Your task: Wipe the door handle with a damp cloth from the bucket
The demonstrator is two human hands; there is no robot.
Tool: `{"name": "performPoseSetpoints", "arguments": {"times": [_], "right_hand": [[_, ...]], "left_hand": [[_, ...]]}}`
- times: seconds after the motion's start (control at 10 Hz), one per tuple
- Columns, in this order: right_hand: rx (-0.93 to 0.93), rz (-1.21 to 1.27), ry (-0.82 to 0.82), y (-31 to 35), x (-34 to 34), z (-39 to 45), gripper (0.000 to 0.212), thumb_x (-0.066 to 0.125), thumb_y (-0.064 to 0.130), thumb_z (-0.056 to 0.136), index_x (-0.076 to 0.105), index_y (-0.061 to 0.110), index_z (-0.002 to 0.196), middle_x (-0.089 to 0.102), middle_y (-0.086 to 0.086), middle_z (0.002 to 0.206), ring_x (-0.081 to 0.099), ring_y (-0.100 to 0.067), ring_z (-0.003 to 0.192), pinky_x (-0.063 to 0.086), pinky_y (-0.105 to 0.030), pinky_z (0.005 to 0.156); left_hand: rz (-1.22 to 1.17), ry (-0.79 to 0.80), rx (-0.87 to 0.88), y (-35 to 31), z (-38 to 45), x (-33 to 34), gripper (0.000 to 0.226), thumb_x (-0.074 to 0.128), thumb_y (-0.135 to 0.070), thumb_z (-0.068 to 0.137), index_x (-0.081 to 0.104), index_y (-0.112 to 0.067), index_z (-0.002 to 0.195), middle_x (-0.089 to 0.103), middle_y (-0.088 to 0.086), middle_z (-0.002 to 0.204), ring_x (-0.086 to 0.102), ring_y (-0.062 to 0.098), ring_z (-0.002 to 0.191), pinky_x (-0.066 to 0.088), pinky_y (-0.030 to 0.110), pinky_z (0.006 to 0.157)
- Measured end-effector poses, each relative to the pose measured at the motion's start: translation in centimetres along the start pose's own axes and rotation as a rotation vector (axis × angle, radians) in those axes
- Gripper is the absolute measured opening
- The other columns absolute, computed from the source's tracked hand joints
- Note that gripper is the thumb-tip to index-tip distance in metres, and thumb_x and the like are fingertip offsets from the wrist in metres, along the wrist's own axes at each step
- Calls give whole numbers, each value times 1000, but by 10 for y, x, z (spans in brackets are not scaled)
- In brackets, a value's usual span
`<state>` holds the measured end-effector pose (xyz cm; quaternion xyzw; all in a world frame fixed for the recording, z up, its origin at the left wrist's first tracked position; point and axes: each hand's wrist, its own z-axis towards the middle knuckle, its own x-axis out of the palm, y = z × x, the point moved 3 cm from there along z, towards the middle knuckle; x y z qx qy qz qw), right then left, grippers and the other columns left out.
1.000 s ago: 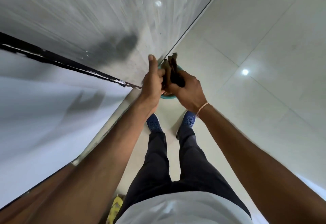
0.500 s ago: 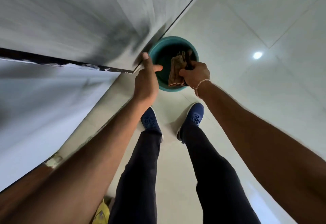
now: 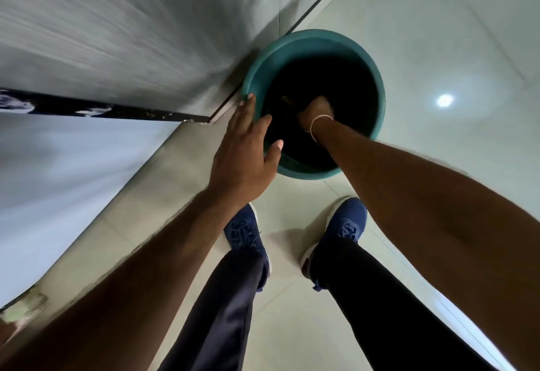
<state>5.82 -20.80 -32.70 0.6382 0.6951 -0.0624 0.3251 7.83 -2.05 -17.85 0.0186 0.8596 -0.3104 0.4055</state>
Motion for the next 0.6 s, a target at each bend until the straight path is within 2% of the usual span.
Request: {"name": "performPoseSetpoints", "arguments": {"times": [0.1,0.2,0.3,0.4,0.6], "right_hand": [[-15,-118,35,-10,8,11,63,67,29,106,45,-7,154,52,-26,156,50,-39,148,40,-40,123],[-48,-198,24,-12,-1,2,49,67,22,105,56,-2,147,63,-24,146,59,-40,139,46,-41,115],[-96,-209,-46,-8,-18,-24,47,69,16,101,55,2,143,70,-27,134,66,-45,129,53,-43,106],[-176,-204,-93,10,-51,-75,48,69,18,95,55,7,140,70,-23,132,65,-46,126,56,-47,105],[-451,-275,-184,47,-129,-219,66,75,24,94,52,13,154,57,-12,156,47,-35,149,42,-48,124]], "left_hand": [[0,-8,-5,3,2,6,55,59,-37,108,50,-15,158,11,5,182,4,20,168,29,47,132],[-29,-2,-14,1,0,5,55,59,-38,109,49,-16,158,11,4,182,4,19,168,28,45,132],[-36,0,-1,-7,-2,-6,51,59,-31,109,51,-12,156,17,9,180,11,25,168,27,45,132],[-30,-28,50,-28,-8,-31,45,59,-21,108,55,-8,152,24,14,178,16,31,166,28,47,133],[14,-72,171,-91,-50,-117,55,60,-23,107,47,-8,158,25,12,178,15,29,167,25,43,134]]}}
